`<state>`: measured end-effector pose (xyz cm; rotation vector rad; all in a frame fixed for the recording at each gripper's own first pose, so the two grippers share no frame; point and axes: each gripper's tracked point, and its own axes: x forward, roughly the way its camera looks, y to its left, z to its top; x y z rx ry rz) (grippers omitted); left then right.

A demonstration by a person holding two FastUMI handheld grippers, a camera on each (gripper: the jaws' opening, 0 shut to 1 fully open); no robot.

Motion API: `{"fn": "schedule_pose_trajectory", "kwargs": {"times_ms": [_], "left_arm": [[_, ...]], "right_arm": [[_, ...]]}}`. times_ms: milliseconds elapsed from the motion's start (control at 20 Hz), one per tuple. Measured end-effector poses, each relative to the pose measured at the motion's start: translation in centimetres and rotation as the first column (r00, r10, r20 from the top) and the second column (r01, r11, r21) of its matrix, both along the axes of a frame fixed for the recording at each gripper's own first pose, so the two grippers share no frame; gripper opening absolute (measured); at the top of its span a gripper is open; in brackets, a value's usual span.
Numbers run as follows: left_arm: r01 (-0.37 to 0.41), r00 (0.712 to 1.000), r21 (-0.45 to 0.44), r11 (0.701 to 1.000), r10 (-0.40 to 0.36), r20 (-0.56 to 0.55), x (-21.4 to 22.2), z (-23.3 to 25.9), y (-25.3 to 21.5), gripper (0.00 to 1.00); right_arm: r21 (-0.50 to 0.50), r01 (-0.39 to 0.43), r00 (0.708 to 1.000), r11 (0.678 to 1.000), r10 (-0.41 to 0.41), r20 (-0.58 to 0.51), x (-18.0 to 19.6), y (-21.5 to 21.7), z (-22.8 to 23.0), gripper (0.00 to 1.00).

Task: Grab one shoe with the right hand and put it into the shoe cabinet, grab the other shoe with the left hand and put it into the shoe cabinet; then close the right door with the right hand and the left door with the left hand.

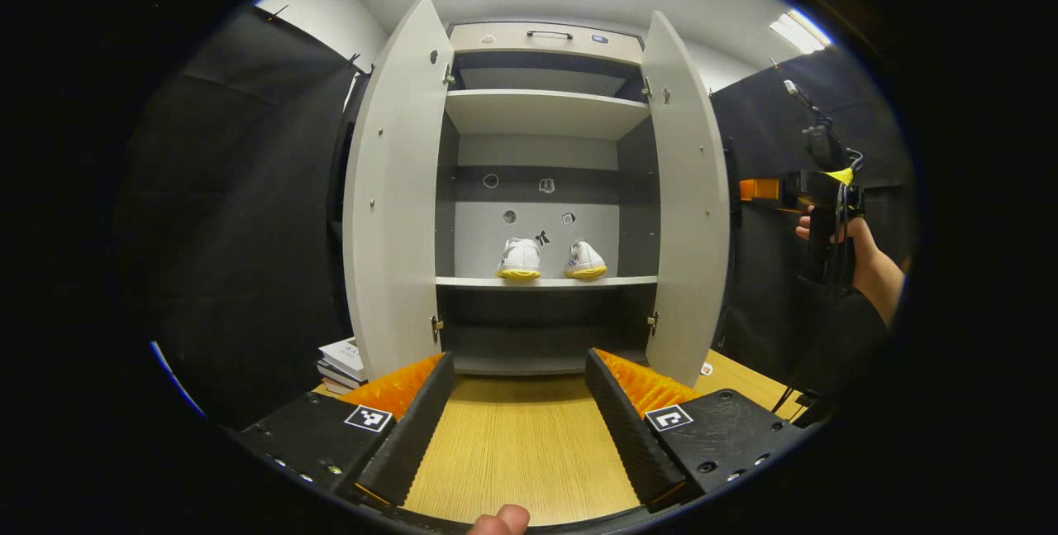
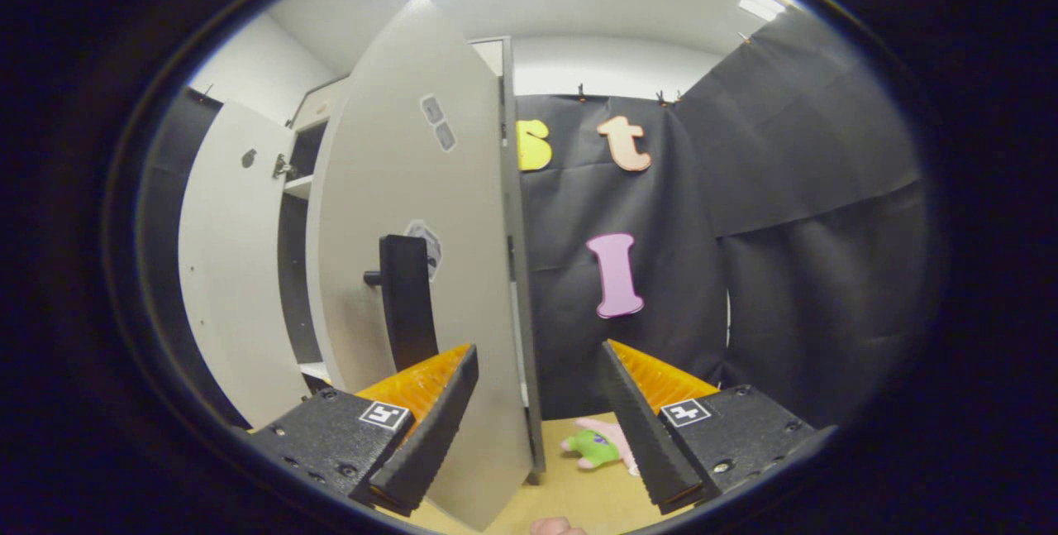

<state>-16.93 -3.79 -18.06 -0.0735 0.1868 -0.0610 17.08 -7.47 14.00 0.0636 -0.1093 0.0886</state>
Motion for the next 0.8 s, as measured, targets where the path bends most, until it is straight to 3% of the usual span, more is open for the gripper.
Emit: {"fn": "schedule_pose_trajectory", "kwargs": {"times_ms": [100,350,400,450,650,800], "left_arm": [[-0.012,1.000,0.006,1.000,0.012,-0.005,-0.2,-0.2,0.5,0.95],[-0.054,0.998,0.021,0.998,0.054,-0.014,-0.8,-0.7,2.1,0.95],[-0.065,0.998,0.023,0.998,0.065,-0.016,-1.0,-0.8,2.4,0.95],[-0.075,0.997,0.025,0.997,0.075,-0.018,-1.1,-0.9,2.8,0.95],[-0.105,0.994,0.022,0.994,0.106,-0.040,-1.6,-1.9,4.1,0.95],[-0.133,0.990,0.019,0.991,0.134,-0.049,-1.6,-2.4,5.4,0.95]], "right_arm": [[-0.018,-0.019,1.000,1.000,0.019,0.005,0.8,2.6,0.0,0.92],[-0.005,-0.091,0.996,0.996,0.091,-0.011,3.7,9.0,0.0,0.96],[-0.009,-0.091,0.996,0.996,0.090,-0.012,4.5,9.9,0.1,0.92],[-0.009,-0.085,0.996,0.996,0.085,-0.006,5.1,10.2,0.3,0.96],[-0.018,-0.057,0.998,0.998,0.057,0.013,6.8,9.6,1.5,0.96],[-0.003,-0.057,0.998,0.998,0.057,0.006,5.1,8.5,1.0,0.96]]}}
